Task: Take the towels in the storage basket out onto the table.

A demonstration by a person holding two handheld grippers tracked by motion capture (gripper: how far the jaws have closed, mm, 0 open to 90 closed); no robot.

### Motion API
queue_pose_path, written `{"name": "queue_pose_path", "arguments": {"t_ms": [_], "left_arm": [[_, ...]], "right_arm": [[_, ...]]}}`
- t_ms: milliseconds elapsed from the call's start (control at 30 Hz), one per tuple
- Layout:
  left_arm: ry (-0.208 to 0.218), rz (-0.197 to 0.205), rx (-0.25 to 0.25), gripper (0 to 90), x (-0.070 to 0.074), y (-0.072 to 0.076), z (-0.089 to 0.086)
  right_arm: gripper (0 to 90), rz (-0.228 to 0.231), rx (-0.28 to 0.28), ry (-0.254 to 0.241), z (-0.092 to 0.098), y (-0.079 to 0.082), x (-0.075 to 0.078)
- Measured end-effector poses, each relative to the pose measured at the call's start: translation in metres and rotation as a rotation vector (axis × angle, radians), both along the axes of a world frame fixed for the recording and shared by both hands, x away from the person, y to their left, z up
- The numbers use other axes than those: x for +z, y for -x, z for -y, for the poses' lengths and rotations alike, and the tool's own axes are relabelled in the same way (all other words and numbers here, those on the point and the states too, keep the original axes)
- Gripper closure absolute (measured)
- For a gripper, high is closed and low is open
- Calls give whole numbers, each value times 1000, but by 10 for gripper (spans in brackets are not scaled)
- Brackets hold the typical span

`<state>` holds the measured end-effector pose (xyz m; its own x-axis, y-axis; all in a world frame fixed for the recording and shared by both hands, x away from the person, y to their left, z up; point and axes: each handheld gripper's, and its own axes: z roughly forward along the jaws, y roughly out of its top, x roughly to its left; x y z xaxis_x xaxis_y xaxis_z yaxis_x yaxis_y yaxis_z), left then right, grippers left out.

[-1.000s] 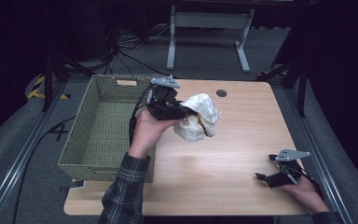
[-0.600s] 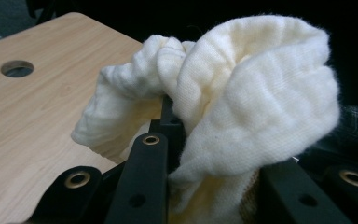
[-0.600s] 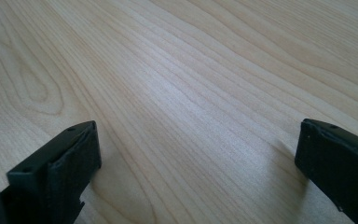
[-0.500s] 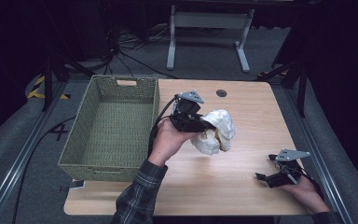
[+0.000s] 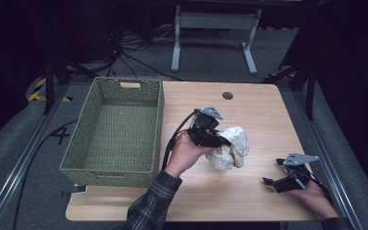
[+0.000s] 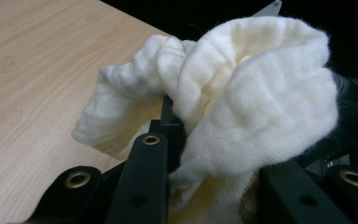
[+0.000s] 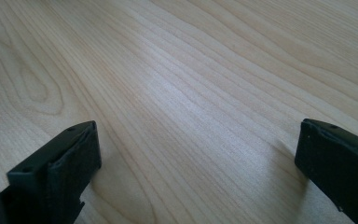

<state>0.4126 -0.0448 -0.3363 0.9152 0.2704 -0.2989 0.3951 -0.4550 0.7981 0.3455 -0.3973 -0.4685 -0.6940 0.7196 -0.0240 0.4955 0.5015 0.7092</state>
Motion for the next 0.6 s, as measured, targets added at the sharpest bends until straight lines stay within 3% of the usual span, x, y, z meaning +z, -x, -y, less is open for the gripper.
{"name": "queue_pose_path", "arguments": {"t_ms": [600], "left_arm": [[-122,-36,-35,778,-67,11,30]], "right_arm": [[4,-1,2,-2,0,0,0]]}}
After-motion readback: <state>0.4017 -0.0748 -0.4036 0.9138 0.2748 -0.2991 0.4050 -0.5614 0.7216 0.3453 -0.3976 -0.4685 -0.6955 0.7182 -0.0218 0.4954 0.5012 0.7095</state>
